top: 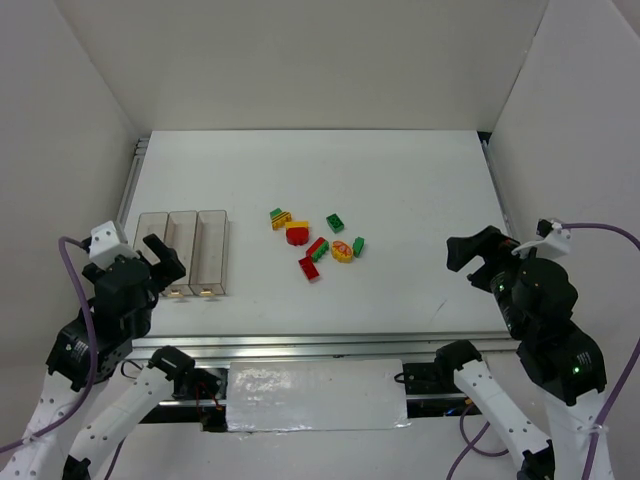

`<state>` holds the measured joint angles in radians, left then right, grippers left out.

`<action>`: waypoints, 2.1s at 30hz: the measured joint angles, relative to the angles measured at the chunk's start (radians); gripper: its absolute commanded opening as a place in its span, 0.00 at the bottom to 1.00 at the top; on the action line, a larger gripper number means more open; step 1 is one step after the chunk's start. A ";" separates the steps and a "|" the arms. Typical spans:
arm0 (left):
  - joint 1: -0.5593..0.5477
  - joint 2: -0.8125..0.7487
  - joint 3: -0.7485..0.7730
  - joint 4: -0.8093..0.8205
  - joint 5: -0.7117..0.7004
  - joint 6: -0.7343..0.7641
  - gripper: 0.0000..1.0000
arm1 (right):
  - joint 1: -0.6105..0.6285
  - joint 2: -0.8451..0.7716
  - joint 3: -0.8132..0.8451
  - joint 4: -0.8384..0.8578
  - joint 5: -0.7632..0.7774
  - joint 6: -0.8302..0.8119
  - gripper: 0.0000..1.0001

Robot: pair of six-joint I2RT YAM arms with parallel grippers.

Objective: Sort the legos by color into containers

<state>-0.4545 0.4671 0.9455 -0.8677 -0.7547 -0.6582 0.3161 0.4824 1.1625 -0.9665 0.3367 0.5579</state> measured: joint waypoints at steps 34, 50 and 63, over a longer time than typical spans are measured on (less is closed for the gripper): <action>0.001 0.043 -0.021 0.070 0.117 0.060 0.99 | 0.188 1.301 0.076 0.396 -0.033 0.211 0.70; 0.001 0.055 -0.024 0.084 0.141 0.080 0.99 | 0.188 1.392 0.097 0.438 -0.029 0.216 0.37; 0.001 0.057 -0.024 0.084 0.151 0.080 1.00 | 0.183 1.392 0.086 0.453 -0.028 0.215 0.43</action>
<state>-0.4538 0.5240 0.9215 -0.7841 -0.6037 -0.5781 0.4995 1.8748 1.2488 -0.5137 0.3088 0.7727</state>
